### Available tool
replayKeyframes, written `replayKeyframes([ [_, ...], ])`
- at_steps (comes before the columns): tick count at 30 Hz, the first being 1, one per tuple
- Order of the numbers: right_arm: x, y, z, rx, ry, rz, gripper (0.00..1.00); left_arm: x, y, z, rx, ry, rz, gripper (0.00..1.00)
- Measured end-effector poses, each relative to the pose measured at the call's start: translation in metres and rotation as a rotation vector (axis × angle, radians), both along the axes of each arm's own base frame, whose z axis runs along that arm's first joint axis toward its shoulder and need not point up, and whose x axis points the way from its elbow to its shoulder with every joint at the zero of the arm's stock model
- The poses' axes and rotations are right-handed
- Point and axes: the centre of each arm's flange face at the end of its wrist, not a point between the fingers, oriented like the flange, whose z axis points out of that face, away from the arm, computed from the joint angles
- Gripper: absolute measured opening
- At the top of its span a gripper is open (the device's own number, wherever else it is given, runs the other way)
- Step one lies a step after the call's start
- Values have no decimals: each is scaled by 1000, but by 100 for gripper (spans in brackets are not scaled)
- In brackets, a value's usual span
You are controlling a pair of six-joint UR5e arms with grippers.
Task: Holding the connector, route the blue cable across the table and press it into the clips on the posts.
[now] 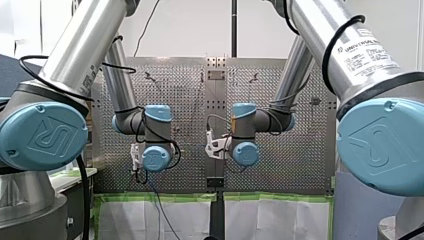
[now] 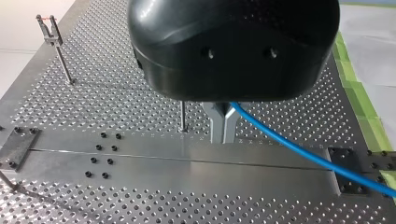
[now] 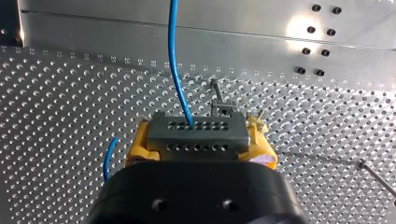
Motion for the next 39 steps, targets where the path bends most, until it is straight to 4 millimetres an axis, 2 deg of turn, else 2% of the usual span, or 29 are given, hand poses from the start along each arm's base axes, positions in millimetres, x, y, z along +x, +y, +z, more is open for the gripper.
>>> replayKeyframes([
  [28,0,0,-1,2,3,0,0,0,0,0,0,-1,0,0],
  [39,0,12,-33,73,78,15,0,0,0,1,-1,-1,0,0],
])
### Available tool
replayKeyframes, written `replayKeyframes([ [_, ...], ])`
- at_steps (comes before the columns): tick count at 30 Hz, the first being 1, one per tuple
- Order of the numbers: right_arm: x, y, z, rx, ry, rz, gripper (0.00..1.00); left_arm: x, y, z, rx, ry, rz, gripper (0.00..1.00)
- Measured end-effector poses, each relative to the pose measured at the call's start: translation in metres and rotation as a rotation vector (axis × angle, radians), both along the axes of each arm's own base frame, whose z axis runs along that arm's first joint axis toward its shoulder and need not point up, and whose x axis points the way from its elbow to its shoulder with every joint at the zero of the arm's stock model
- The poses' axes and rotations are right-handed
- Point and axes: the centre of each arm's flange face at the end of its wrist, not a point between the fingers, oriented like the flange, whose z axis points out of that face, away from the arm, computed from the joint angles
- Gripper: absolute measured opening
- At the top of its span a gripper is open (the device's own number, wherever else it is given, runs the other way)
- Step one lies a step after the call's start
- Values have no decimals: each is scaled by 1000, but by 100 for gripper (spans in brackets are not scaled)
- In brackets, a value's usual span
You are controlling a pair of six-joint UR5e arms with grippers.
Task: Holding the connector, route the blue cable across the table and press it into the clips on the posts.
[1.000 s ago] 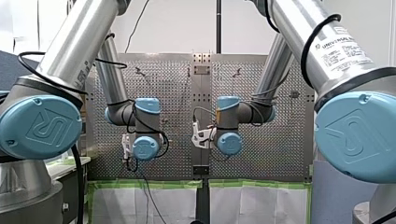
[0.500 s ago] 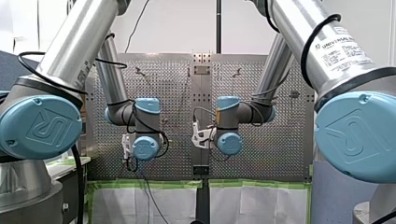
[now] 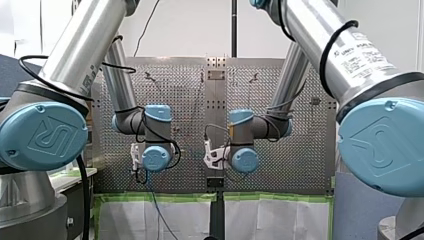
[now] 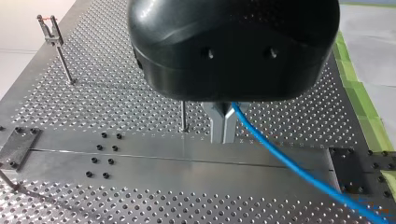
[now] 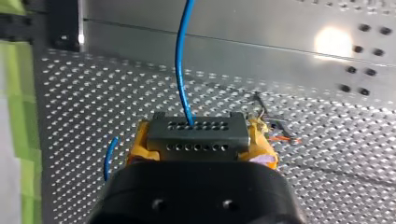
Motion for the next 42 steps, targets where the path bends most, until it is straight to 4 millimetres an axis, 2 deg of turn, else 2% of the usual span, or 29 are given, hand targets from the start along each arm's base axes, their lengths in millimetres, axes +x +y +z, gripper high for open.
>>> replayKeyframes([
  [10,0,1,-2,5,5,0,0,0,0,0,0,0,0,0],
  [18,0,1,-3,5,5,0,0,9,-3,13,-7,-7,10,0],
  [35,0,1,-3,5,5,0,0,-1,4,5,56,96,11,0],
  [42,4,-1,-6,15,15,-14,0,5,1,11,55,97,18,0],
])
